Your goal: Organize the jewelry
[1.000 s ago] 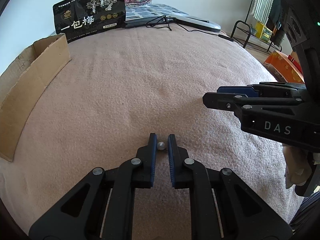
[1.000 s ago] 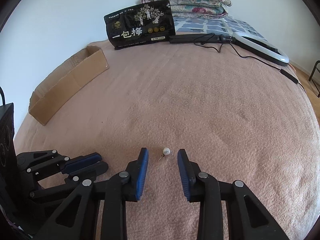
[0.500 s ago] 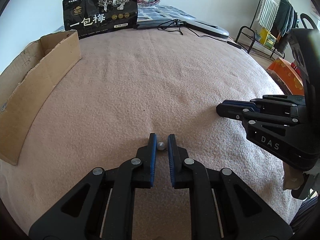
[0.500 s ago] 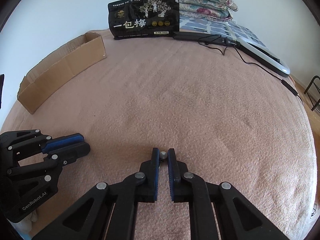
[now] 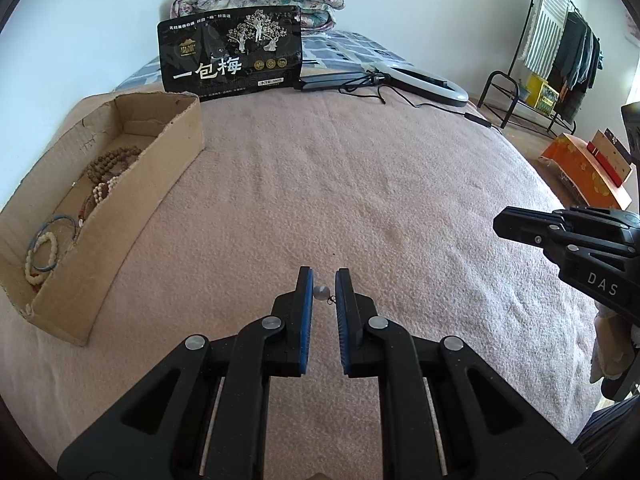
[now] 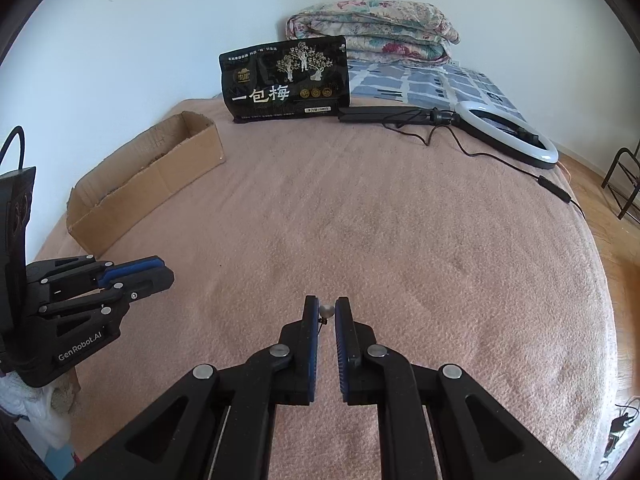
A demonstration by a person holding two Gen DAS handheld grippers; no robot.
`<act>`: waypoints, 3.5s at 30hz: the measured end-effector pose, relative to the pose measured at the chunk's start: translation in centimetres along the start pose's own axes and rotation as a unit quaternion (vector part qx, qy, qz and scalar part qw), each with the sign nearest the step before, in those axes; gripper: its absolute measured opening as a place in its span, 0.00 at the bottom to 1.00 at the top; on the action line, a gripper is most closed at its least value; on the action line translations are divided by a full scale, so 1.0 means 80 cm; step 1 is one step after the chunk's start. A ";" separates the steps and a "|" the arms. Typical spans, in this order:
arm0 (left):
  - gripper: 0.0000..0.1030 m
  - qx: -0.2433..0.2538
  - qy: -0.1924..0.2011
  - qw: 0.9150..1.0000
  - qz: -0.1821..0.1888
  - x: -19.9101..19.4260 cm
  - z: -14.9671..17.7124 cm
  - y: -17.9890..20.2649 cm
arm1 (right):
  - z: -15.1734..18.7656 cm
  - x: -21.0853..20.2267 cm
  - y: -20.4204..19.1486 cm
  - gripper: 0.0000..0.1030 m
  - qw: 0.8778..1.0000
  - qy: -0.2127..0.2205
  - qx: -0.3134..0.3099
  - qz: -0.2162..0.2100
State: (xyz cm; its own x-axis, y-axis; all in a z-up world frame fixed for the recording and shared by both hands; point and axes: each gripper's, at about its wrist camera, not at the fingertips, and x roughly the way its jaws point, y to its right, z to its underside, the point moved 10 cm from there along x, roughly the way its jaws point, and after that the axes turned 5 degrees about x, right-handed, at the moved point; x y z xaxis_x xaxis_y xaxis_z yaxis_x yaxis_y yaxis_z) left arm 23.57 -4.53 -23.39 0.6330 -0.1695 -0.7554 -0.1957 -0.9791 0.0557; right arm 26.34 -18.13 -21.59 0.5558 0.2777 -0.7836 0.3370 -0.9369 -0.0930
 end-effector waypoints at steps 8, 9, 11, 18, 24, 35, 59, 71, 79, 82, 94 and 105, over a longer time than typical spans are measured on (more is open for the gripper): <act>0.10 -0.009 0.022 1.000 -0.016 -0.038 -0.027 -0.043 | -0.017 -0.021 -0.037 0.06 1.000 0.015 -0.020 -0.015; 0.10 -0.010 0.025 0.999 -0.020 -0.043 -0.030 -0.049 | -0.020 -0.022 -0.043 0.06 0.999 0.017 -0.021 -0.020; 0.10 -0.012 0.029 0.999 -0.024 -0.052 -0.037 -0.063 | -0.029 -0.023 -0.056 0.06 0.999 0.022 -0.024 -0.027; 0.10 -0.029 0.043 0.998 -0.046 -0.080 -0.056 -0.122 | -0.059 -0.021 -0.107 0.06 0.997 0.034 -0.043 -0.052; 0.10 -0.053 0.051 0.995 -0.065 -0.091 -0.063 -0.175 | -0.085 -0.010 -0.150 0.06 0.995 0.039 -0.058 -0.069; 0.10 -0.078 0.048 0.992 -0.088 -0.100 -0.071 -0.257 | -0.130 0.022 -0.229 0.06 0.991 0.044 -0.089 -0.094; 0.10 -0.117 0.048 0.987 -0.098 -0.088 -0.071 -0.340 | -0.195 0.102 -0.307 0.06 0.989 0.031 -0.107 -0.095; 0.65 -0.101 0.055 0.987 -0.114 -0.093 -0.073 -0.339 | -0.208 0.101 -0.309 0.47 0.990 0.045 -0.101 -0.083; 0.76 -0.108 0.059 0.983 -0.134 -0.099 -0.072 -0.346 | -0.219 0.084 -0.293 0.90 0.992 0.075 -0.086 -0.054; 0.79 -0.107 0.056 0.983 -0.138 -0.100 -0.071 -0.345 | -0.220 0.080 -0.289 0.92 0.992 0.075 -0.084 -0.048; 0.79 -0.097 0.065 0.983 -0.143 -0.114 -0.076 -0.328 | -0.220 0.059 -0.276 1.00 0.993 0.083 -0.075 -0.043; 0.79 -0.098 0.086 0.981 -0.145 -0.158 -0.083 -0.309 | -0.213 0.008 -0.264 1.00 0.992 0.092 -0.074 -0.043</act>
State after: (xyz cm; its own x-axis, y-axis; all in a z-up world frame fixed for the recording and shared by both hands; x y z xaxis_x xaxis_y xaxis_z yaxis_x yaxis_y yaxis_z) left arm 25.35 21.08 -10.90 0.7609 0.1189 -0.6378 0.1485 -0.9889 -0.0071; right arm 32.56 5.42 -9.69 0.6453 0.4014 -0.6500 0.4886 -0.8709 -0.0527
